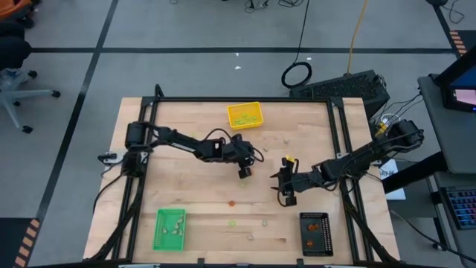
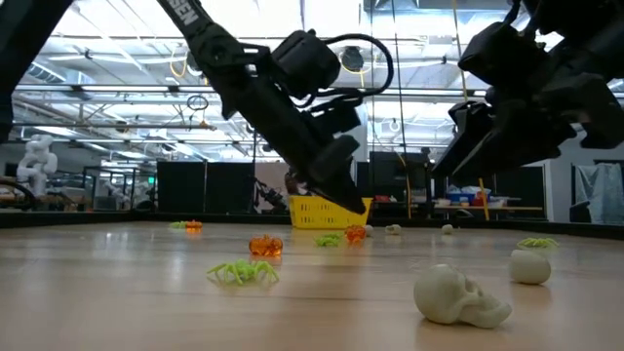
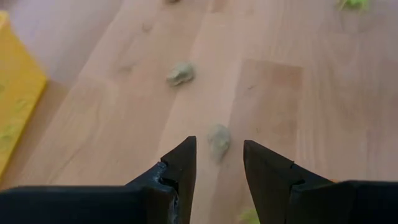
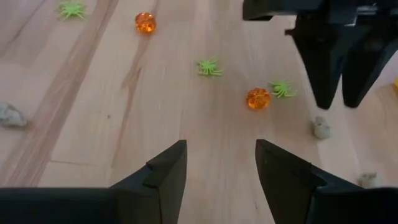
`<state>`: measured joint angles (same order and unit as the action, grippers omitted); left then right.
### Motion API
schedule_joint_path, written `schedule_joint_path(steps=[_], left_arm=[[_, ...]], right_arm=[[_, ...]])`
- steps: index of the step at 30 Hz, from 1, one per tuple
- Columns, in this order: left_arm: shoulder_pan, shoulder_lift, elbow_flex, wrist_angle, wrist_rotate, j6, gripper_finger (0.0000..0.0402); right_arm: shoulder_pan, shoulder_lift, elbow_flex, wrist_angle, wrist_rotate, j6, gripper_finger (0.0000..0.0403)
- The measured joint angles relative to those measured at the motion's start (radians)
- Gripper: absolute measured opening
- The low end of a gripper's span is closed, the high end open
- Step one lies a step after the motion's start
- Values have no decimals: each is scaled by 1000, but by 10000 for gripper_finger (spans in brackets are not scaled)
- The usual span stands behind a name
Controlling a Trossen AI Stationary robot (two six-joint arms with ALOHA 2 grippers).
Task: Sort Halloween decoration
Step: Put the white skull toy into the green bin
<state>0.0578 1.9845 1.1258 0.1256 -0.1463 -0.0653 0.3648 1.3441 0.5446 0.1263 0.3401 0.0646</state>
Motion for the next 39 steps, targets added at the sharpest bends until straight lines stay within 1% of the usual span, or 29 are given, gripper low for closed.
schedule_joint_path(steps=[4,8,20,25,27,31,34,36,39], left_arm=[[0,36,0,66,15,41,132],[2,56,0,91,2,47,132],[29,69,0,109,9,48,132],[26,111,-1,143,58,52,132],[20,120,0,152,58,47,133],[13,121,1,159,21,47,133],[14,124,0,185,35,48,134],[14,126,0,202,66,47,144],[12,126,-1,205,68,51,180]], right_arm=[[-1,0,0,0,0,-1,176],[-1,0,0,-6,-1,1,176],[0,0,0,-11,-4,2,176],[0,0,0,-11,-5,6,176],[0,0,0,-11,-5,6,176],[0,1,0,-11,-5,6,176],[0,1,0,-11,-5,6,176],[0,1,-6,-9,-2,11,176],[-4,1,-28,-10,27,34,176]])
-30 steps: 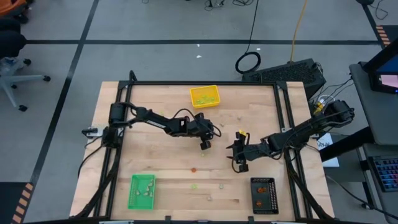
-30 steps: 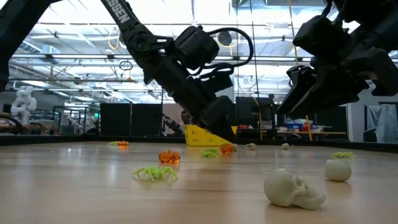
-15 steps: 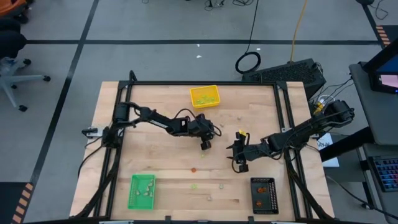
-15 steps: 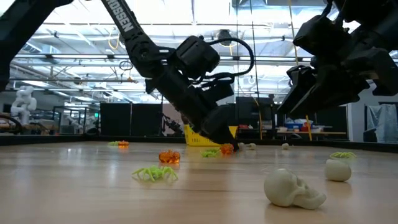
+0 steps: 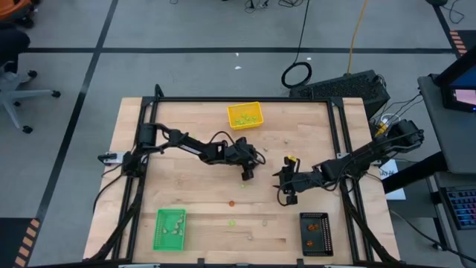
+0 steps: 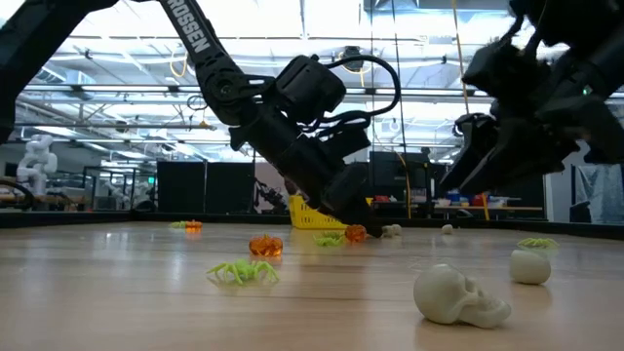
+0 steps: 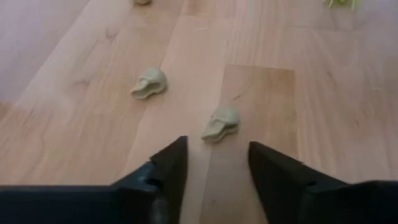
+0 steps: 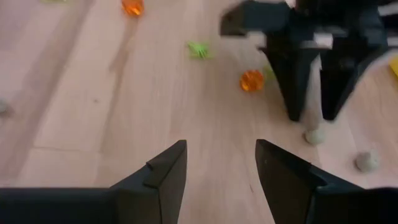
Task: Sort Halloween decoration
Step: Put the white skull toy into the green bin
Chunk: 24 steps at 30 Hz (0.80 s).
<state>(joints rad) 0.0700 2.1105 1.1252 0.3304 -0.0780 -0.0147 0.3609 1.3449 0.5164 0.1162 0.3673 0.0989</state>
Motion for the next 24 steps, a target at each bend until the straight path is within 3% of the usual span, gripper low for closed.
schedule_joint_path(steps=[5,9,13,17,24], left_arm=[[-15,0,0,53,-33,44,260],[-22,0,0,137,-33,48,291],[-10,0,-1,128,-52,45,294],[4,0,0,136,5,12,293],[8,78,8,186,78,-5,258]], right_arm=[[-15,0,-25,29,-1,5,176],[-15,0,-25,61,-2,-10,176],[-15,0,-25,85,-2,-27,176],[-15,0,-25,90,-2,-32,176],[-15,0,-25,90,-2,-32,176]])
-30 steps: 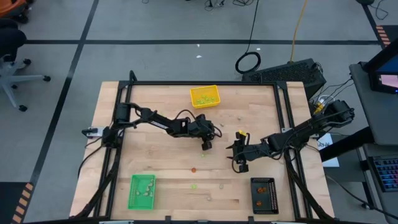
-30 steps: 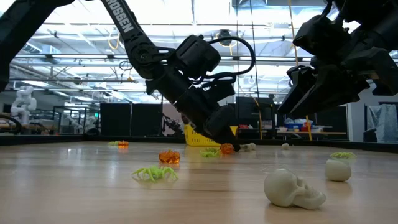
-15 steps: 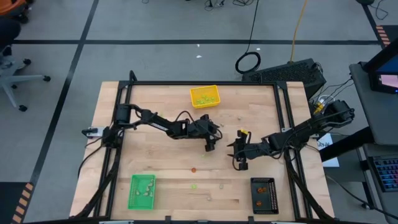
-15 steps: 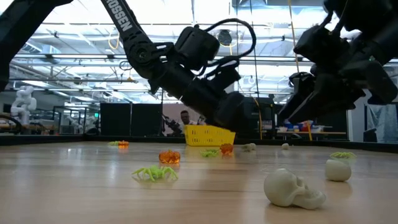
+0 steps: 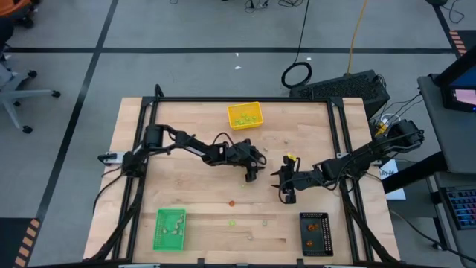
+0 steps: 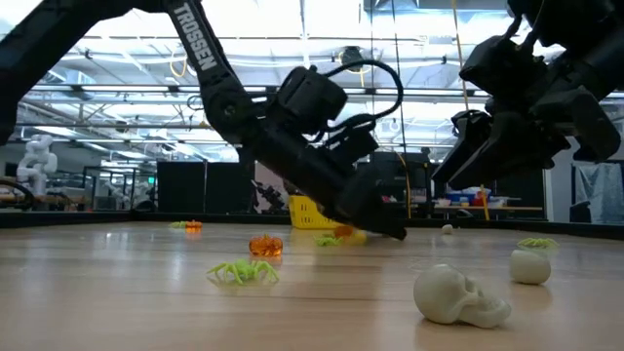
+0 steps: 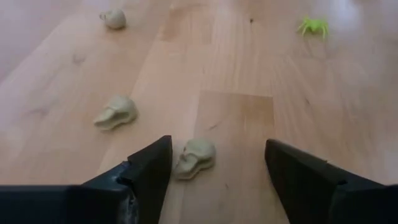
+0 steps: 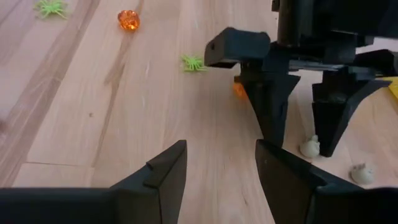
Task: Sort Halloween decoration
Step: Put the white skull toy into the green bin
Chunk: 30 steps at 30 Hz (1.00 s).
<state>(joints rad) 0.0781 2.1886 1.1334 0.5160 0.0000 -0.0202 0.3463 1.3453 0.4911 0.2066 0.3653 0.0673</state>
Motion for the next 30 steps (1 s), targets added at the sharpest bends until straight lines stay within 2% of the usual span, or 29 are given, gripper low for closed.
schedule_joint_path(steps=[6,23,30], left_arm=[[0,33,31,4,-5,-1,219],[3,32,33,-46,-29,-31,60],[2,31,32,-51,5,-47,43]], right_arm=[[2,0,0,0,0,0,176],[3,0,0,-13,-2,0,176],[3,0,0,-14,-2,1,176]])
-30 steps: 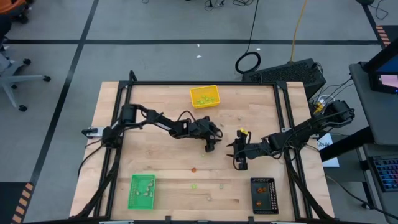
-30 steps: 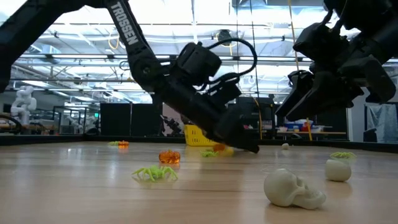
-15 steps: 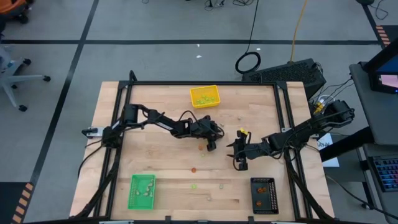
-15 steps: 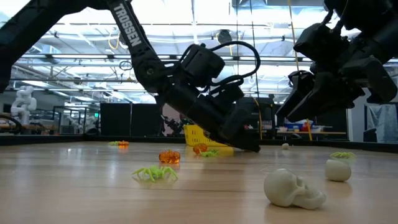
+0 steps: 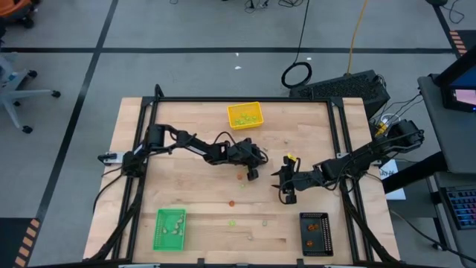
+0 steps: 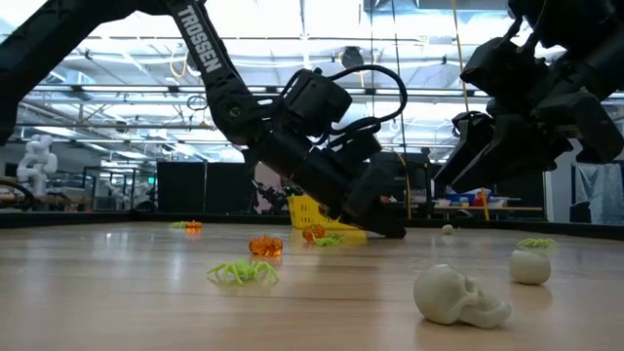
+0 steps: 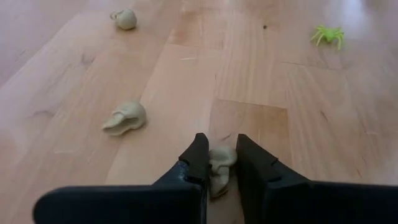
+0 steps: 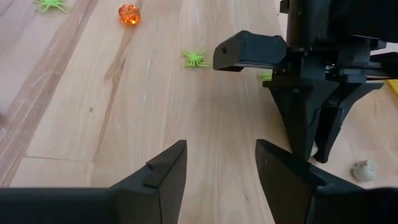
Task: Sort Halloween decoration
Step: Put the white skull toy into the green bin
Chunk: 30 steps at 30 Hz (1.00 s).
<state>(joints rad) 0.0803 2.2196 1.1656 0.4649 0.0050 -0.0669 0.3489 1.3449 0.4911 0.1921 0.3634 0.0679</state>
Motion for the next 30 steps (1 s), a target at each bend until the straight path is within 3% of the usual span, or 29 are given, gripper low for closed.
schedule_joint_path(steps=[5,15,25,30], left_arm=[[-2,-53,-3,-95,14,-3,42],[-45,-321,-5,-566,11,-4,40],[-289,-589,-3,-974,-244,147,40],[-421,-653,-3,-1104,-292,264,40]], right_arm=[[0,0,0,-1,-2,3,176],[0,0,0,3,-1,10,176],[0,0,1,16,0,14,176],[0,0,1,24,0,17,176]])
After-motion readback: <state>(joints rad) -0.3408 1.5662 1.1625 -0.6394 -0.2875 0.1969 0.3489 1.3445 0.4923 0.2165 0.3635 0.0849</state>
